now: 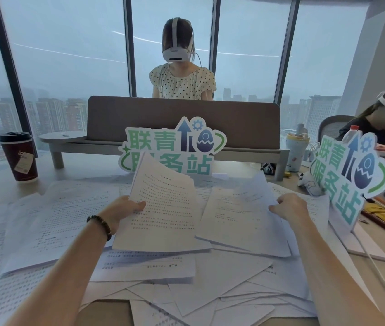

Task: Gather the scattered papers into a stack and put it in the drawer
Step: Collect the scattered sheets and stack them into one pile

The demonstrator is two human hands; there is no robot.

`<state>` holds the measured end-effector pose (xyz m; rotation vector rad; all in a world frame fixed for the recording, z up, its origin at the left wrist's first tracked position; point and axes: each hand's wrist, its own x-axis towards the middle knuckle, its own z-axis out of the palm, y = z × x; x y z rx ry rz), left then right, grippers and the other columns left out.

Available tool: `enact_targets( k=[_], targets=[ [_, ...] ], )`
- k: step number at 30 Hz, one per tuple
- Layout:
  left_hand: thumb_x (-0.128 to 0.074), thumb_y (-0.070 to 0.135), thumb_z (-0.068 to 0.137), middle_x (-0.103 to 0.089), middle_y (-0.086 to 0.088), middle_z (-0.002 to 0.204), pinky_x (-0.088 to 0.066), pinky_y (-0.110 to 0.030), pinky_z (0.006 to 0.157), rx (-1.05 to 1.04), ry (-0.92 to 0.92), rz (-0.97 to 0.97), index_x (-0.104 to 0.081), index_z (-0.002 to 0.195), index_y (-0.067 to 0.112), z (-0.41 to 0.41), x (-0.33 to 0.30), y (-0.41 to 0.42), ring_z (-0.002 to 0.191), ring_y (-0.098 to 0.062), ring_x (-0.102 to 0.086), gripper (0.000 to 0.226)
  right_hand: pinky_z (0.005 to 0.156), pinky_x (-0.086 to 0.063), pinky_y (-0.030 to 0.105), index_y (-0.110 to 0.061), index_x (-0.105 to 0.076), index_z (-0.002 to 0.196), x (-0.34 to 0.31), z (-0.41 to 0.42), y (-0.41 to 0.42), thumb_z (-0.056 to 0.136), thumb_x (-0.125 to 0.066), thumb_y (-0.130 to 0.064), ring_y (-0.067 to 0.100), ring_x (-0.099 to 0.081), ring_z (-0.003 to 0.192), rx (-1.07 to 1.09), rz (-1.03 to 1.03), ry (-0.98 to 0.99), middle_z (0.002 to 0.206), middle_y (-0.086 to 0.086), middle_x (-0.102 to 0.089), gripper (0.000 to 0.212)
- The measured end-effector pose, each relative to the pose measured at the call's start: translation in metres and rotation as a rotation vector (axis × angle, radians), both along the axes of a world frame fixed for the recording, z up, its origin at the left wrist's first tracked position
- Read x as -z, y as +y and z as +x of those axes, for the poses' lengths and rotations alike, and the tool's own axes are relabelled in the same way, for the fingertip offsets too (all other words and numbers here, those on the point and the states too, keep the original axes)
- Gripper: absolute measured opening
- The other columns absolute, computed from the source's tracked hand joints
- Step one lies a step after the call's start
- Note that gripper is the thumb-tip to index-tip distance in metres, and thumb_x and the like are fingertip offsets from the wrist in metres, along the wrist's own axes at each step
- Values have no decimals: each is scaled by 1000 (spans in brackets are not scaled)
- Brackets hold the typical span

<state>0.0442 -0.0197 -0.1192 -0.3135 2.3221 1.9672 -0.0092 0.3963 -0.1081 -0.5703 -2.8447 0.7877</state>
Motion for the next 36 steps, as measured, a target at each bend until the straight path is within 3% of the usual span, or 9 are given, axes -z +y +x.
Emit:
enact_targets(
  k=[5,8,14,17,19,24,27,30,36],
  targets=[
    [-54,5,98,-71,-18,102,-55,-47,79,-1,30,69,-65,104,4,4,-4,-3,92,-38,-67,12,83,-47,36,-10,-62,126,2,-6,1,78,-79,-3,31,-58,109,35,-429,300,121,15,-64,51],
    [-54,4,98,-70,-18,102,-56,-47,77,4,20,96,-65,103,5,4,-4,-2,91,-37,-68,12,100,-44,43,-7,-36,149,-1,-5,-1,81,-77,-2,38,-44,132,40,-469,119,145,17,-47,80],
    [-57,7,97,-71,-19,102,-54,-53,86,-12,11,103,-65,102,5,2,-2,-3,96,-40,-68,10,73,-44,30,6,-51,134,-3,0,1,87,-74,-29,35,-58,114,-58,-113,-137,120,19,-60,63],
    [-59,9,96,-73,-17,97,-60,-44,71,-11,28,105,-66,102,5,1,0,-1,86,-35,-71,10,97,-42,37,-1,-45,144,-8,-6,3,88,-75,-28,34,-48,130,-97,-328,-41,144,14,-50,70],
    [-60,9,96,-74,-16,96,-61,-38,62,-7,29,92,-66,102,5,0,2,-1,80,-32,-73,10,108,-41,46,-7,-49,142,-11,-9,3,84,-78,-29,35,-52,127,-101,-559,-20,139,10,-55,68],
    [-60,8,96,-71,-21,110,-60,-42,71,25,3,93,-65,112,3,-3,8,1,94,-37,-70,18,93,-54,46,-8,-69,111,-11,-4,-2,82,-80,-32,30,-70,93,-283,-353,-90,104,9,-74,39],
    [-56,6,97,-70,-20,112,-58,-45,76,44,-12,88,-63,115,5,-3,11,4,96,-37,-69,19,80,-55,37,-12,-67,116,-23,-3,-7,77,-84,-36,25,-69,92,-322,-404,-37,109,6,-72,49],
    [-54,6,98,-70,-18,112,-57,-47,78,43,-30,79,-62,117,8,-3,10,3,99,-38,-67,20,94,-54,47,-13,-67,120,-37,-8,-6,64,-89,-43,28,-70,97,-335,-539,30,112,6,-72,67],
    [-56,8,98,-69,-20,117,-56,-50,85,39,-25,38,-61,124,6,-5,11,4,103,-39,-67,26,86,-53,38,-12,-66,120,-89,4,-18,87,-75,-31,25,-67,97,-394,-555,174,112,5,-68,39]
  ],
)
